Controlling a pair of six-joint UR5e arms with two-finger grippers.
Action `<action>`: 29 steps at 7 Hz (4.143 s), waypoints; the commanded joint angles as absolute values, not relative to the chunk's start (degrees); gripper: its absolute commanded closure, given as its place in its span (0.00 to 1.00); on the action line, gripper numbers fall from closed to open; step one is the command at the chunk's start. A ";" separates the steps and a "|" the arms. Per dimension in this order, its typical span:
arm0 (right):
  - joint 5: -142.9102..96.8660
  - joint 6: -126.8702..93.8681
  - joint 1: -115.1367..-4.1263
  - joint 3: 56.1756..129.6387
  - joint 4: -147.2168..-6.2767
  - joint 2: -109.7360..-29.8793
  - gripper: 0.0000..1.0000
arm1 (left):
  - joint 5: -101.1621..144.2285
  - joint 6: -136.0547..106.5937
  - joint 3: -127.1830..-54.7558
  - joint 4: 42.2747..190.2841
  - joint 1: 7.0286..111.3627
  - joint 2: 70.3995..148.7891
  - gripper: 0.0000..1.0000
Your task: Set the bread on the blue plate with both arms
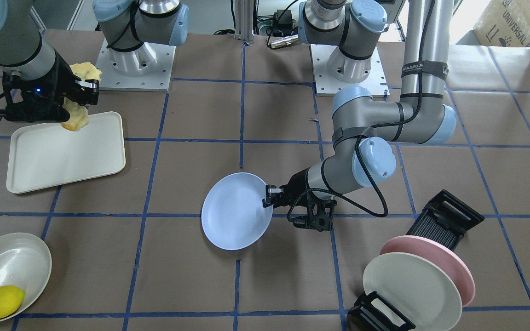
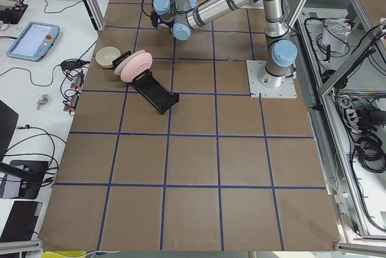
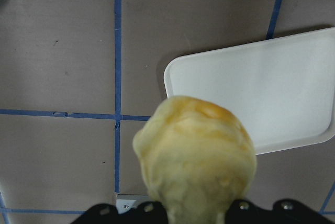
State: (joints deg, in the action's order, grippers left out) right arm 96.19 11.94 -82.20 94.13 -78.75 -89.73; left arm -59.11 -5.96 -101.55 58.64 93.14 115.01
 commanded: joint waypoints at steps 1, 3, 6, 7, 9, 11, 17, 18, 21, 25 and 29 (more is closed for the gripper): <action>95.98 11.87 -82.35 94.48 -78.84 -89.82 0.82 | -65.16 -8.16 -101.43 56.34 93.34 115.23 0.09; 95.71 11.34 -82.62 94.13 -78.84 -90.17 0.82 | -71.45 -8.17 -100.29 57.21 92.73 112.43 0.02; 94.83 6.54 -93.72 92.82 -86.02 -86.32 0.82 | -87.22 -3.20 -99.85 69.74 90.81 100.50 0.01; 92.57 1.20 -99.26 92.46 -88.83 -83.61 0.82 | -88.84 1.88 -99.76 74.74 88.44 96.98 0.01; 89.30 -3.67 -104.65 91.76 -101.63 -73.62 0.81 | -89.30 2.28 -99.67 80.92 86.66 89.68 0.00; 89.21 -5.17 -106.87 86.17 -106.25 -64.03 0.80 | -93.77 2.29 -99.58 84.36 86.66 86.85 0.00; 94.64 -10.02 -110.22 76.11 -107.32 -49.58 0.01 | -93.43 2.29 -91.14 91.41 86.57 90.18 0.00; 94.75 -10.02 -110.21 75.94 -107.14 -49.66 0.00 | -93.60 2.11 -90.79 91.67 86.49 90.44 0.00; 95.71 -6.79 -107.86 76.20 -102.43 -57.10 0.01 | -93.96 2.11 -85.18 96.15 86.48 93.33 0.00; 95.45 18.42 -94.60 88.18 -95.89 -76.83 0.11 | -91.76 2.11 -84.20 95.71 86.49 93.43 0.00; 93.52 19.08 -87.97 103.88 -96.24 -96.92 0.03 | -89.38 2.20 -84.20 95.80 86.40 93.08 0.00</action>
